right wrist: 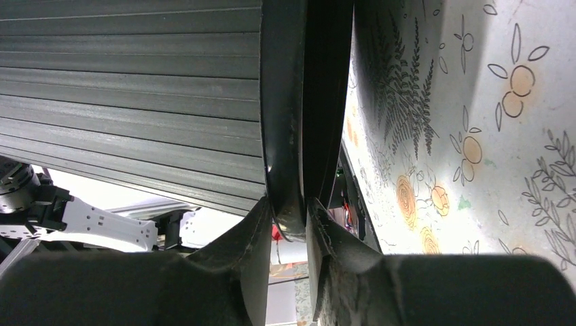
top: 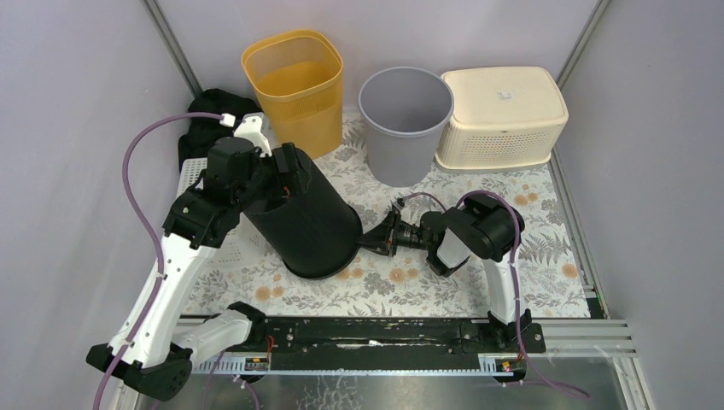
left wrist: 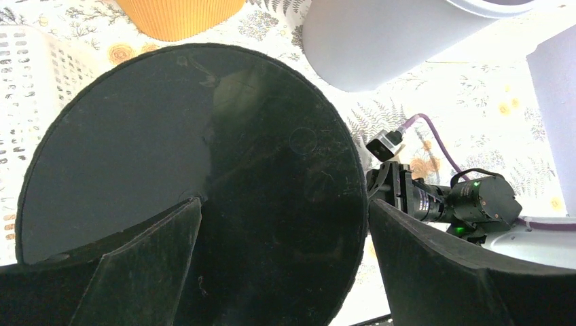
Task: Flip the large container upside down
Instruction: Turn the container upside down at the center of the board.
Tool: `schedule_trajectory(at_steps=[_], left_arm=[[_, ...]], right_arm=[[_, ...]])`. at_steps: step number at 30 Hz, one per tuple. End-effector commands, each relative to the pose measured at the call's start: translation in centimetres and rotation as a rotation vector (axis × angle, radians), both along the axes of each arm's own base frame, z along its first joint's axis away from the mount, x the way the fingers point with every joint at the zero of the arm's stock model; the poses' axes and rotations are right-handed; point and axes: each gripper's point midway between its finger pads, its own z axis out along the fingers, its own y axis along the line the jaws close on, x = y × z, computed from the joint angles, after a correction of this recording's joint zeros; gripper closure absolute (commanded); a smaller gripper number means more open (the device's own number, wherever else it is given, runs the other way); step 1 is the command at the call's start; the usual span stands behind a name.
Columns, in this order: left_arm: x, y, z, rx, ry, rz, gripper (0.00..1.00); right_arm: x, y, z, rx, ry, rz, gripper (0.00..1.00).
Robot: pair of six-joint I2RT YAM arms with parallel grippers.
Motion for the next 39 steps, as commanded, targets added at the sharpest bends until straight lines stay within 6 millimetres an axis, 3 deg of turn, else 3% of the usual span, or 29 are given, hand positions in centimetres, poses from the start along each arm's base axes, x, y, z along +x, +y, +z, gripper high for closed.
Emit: schedule_trajectory(at_steps=[1, 13, 22, 39], left_arm=[[-0.5, -0.4, -0.6, -0.010, 0.027, -0.025, 0.00], [-0.5, -0.6, -0.5, -0.013, 0.024, -0.033, 0.00], [-0.5, -0.7, -0.8, -0.015, 0.028, -0.036, 0.00], [-0.5, -0.9, -1.4, -0.019, 0.039, -0.042, 0.00]], right_arm=[[0.2, 0.0, 1.7, 0.057, -0.085, 0.002, 0.78], [0.4, -0.3, 0.9, 0.042, -0.065, -0.012, 0.79], [0.6, -1.1, -1.1, 0.004, -0.022, -0.037, 0.77], [0.5, -2.6, -3.7, -0.055, 0.032, -0.068, 0.53]])
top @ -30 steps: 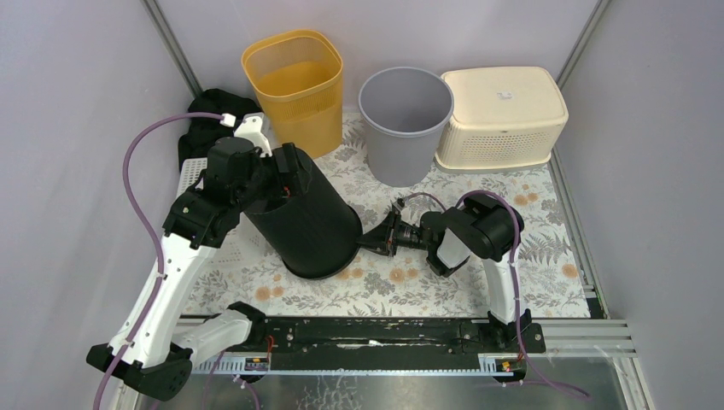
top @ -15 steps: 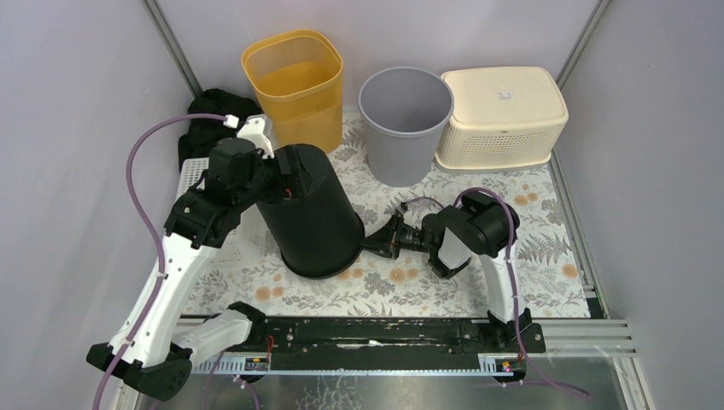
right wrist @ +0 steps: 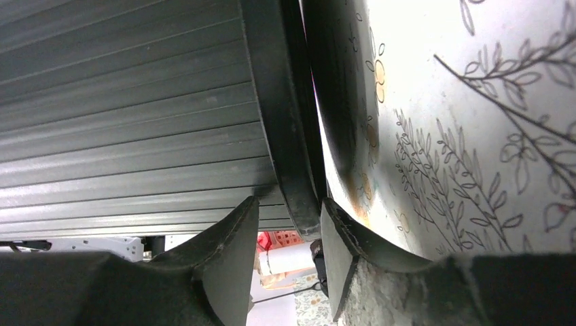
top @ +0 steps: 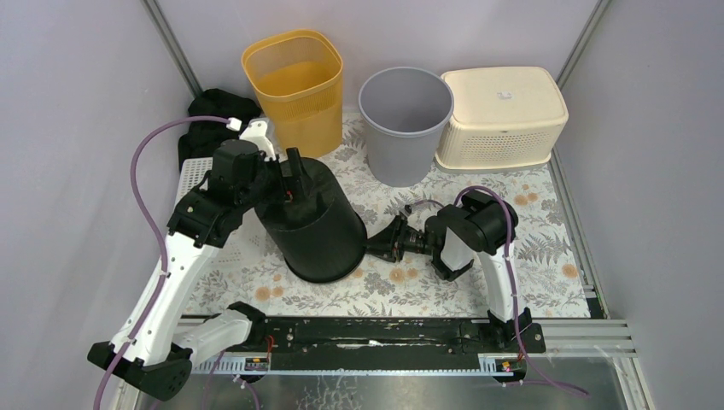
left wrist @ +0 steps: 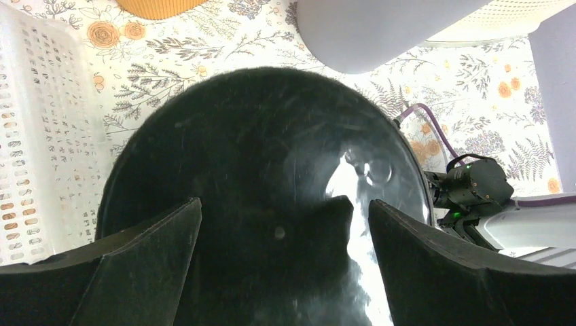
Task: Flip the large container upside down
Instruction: Turn the container upside down at the center of the board.
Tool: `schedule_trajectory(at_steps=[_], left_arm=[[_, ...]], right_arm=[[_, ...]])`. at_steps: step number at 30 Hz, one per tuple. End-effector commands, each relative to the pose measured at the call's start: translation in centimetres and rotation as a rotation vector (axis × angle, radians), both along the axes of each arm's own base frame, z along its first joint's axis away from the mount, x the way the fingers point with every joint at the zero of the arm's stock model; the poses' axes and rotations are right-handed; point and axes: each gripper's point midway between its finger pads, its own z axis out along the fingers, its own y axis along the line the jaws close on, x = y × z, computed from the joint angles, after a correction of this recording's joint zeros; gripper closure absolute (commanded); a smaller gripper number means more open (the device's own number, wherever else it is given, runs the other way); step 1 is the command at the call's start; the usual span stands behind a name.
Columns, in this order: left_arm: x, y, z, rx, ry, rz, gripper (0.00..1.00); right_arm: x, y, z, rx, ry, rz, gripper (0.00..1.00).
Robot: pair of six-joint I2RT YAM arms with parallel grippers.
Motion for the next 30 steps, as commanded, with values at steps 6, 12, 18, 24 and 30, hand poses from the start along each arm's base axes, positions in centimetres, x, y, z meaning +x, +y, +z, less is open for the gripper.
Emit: schedule_trajectory(at_steps=[6, 12, 18, 24, 30], left_arm=[[0.0, -0.3, -0.1, -0.012, -0.001, -0.010, 0.00], [0.1, -0.5, -0.3, -0.014, 0.005, -0.013, 0.00], [0.3, -0.7, -0.4, -0.017, 0.008, -0.019, 0.00], [0.4, -0.6, -0.4, -0.013, 0.005, -0.019, 0.00], [0.5, -0.2, 0.0, 0.004, -0.005, -0.004, 0.00]], right_arm=[[0.1, -1.6, -1.3, -0.022, 0.010, -0.044, 0.49], [0.0, -2.7, -3.3, -0.099, 0.041, -0.061, 0.48], [0.2, -3.8, -5.9, -0.222, 0.053, -0.055, 0.46], [0.7, -5.7, -8.4, -0.339, 0.071, -0.045, 0.46], [1.6, -8.3, -8.8, -0.467, 0.037, -0.040, 0.44]])
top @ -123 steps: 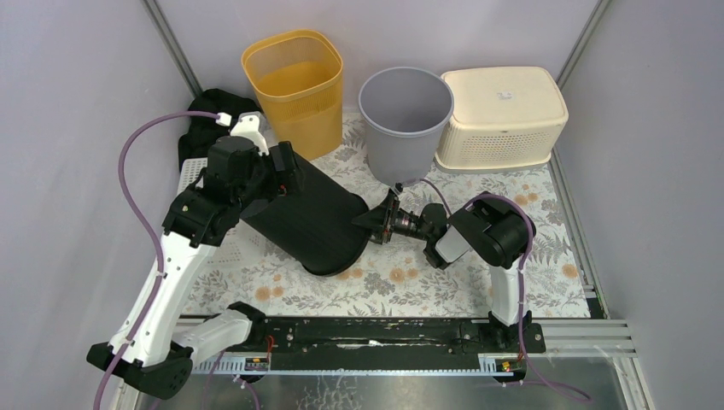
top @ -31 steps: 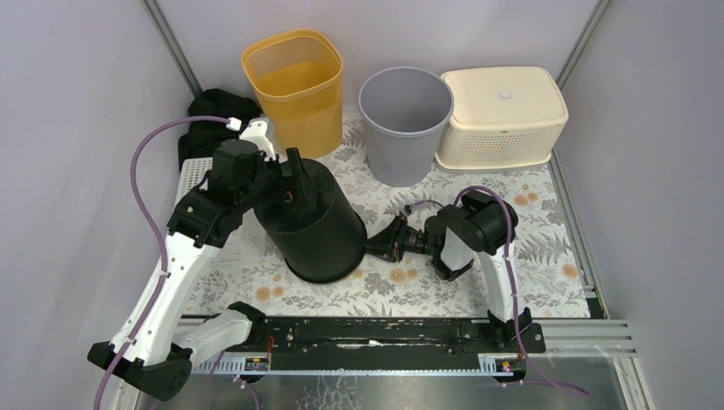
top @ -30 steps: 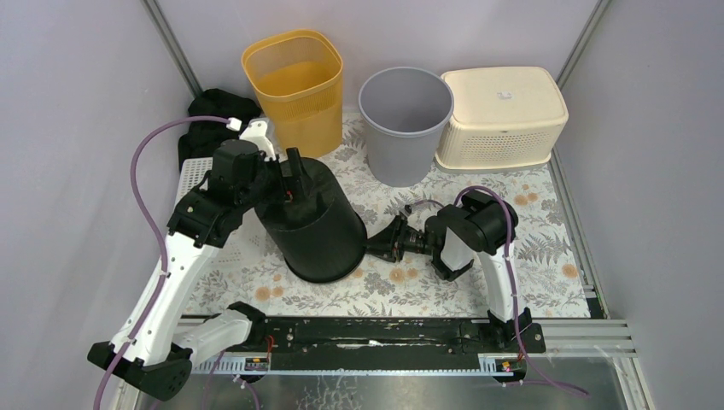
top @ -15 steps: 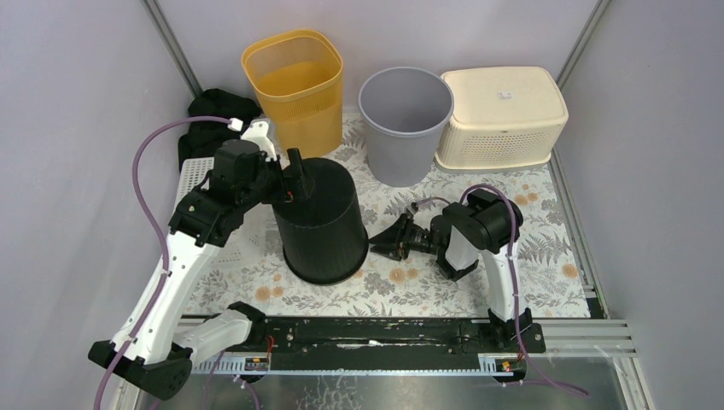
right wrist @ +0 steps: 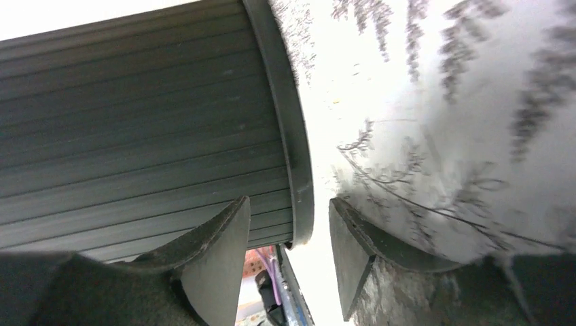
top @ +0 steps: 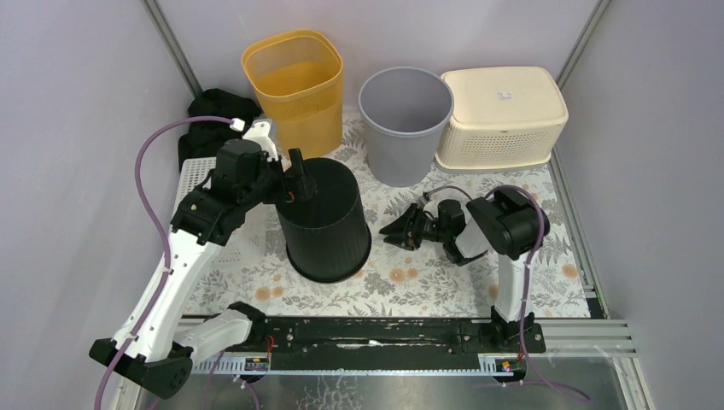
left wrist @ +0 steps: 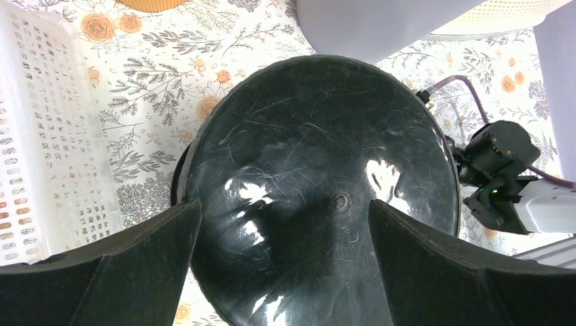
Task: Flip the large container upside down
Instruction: Turn the container upside down at the center of the board.
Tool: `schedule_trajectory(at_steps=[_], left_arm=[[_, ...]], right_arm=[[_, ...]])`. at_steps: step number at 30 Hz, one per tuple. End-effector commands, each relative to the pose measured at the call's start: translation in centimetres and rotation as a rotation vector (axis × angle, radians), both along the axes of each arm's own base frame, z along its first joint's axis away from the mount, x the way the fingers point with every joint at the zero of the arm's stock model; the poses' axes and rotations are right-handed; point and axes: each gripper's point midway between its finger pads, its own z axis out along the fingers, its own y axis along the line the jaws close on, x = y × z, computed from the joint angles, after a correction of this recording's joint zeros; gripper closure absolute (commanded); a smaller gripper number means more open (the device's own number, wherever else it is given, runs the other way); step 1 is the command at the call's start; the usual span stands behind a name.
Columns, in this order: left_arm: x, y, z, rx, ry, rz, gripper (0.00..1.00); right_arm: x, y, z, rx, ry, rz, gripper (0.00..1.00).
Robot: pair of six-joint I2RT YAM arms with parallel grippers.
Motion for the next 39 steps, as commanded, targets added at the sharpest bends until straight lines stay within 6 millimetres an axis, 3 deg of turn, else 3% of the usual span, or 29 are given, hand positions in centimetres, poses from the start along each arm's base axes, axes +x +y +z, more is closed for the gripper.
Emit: schedule_trajectory(at_steps=[1, 4, 8, 12, 17, 24, 30, 32, 39], left_arm=[[0.4, 0.1, 0.7, 0.008, -0.022, 0.007, 0.00], [0.3, 0.5, 0.7, 0.020, -0.012, 0.020, 0.00], [-0.2, 1.0, 1.3, 0.021, -0.022, 0.039, 0.00], [-0.8, 1.0, 3.2, -0.017, -0.073, 0.033, 0.00], [-0.9, 1.8, 4.1, -0.012, -0.109, 0.070, 0.00], [-0.4, 4.4, 1.2, 0.040, -0.039, 0.218, 0.00], [-0.1, 8.7, 3.0, 0.045, -0.152, 0.413, 0.00], [0.4, 8.6, 2.8, 0.035, -0.133, 0.400, 0.00], [1.6, 5.8, -0.8, -0.073, -0.020, 0.284, 0.00]], right_arm=[[-2.0, -4.3, -6.5, -0.315, 0.131, 0.002, 0.43], [-1.5, -5.1, -4.8, -0.409, 0.064, 0.025, 0.36], [-0.5, -5.8, -0.8, -0.480, -0.037, 0.026, 0.30], [0.3, -5.9, 3.0, -0.490, -0.118, 0.015, 0.28], [0.2, -5.7, 5.4, -0.464, -0.149, 0.019, 0.28], [-0.3, -5.9, 8.0, -0.453, -0.191, 0.018, 0.28], [-0.4, -6.3, 11.1, -0.459, -0.262, 0.000, 0.28], [-0.5, -6.3, 12.0, -0.453, -0.279, 0.000, 0.28], [-1.2, -6.4, 14.0, -0.430, -0.314, 0.004, 0.28]])
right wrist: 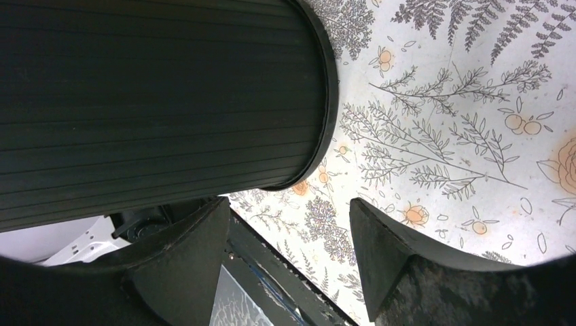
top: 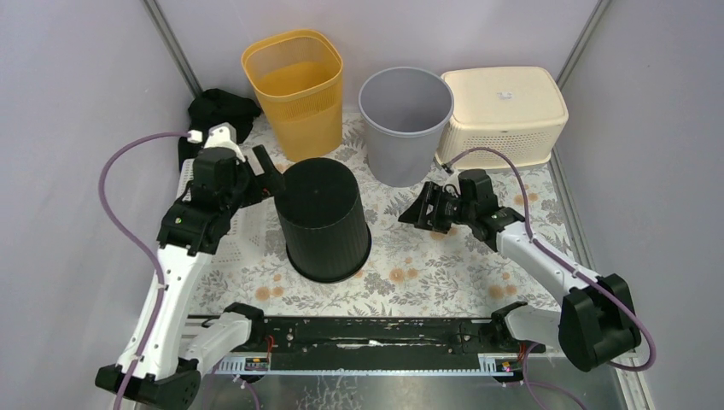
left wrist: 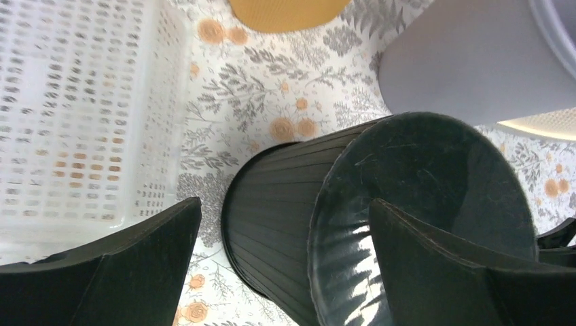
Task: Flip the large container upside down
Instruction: Turn the container upside down at the center of the board, then move the container to the center of the board.
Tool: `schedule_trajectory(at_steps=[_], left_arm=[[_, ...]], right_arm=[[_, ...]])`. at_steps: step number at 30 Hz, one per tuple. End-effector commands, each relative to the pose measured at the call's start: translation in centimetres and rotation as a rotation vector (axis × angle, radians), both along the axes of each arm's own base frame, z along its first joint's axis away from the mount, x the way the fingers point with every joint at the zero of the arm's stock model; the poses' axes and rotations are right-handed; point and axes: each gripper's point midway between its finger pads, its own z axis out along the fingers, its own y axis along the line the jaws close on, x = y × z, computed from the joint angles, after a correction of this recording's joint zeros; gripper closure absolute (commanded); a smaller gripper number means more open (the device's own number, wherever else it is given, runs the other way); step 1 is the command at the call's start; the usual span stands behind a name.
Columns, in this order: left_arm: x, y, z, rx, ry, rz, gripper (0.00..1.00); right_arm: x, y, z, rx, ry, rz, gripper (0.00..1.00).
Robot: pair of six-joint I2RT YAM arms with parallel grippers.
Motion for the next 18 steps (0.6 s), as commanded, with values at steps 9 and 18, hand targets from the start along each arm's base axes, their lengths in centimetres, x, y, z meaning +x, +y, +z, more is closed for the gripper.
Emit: schedule_trajectory(at_steps=[9, 18], left_arm=[[0.8, -6.9, -2.5, -0.435, 0.031, -0.262, 0.00], [1.3, -12.1, -4.5, -0.603, 0.043, -0.378, 0.00]], right_arm=[[-1.1, -0.1, 7.4, 0.058, -0.135, 0.045, 0.28], [-1.9, -0.6, 11.0, 0.063, -0.208, 0.049, 0.31]])
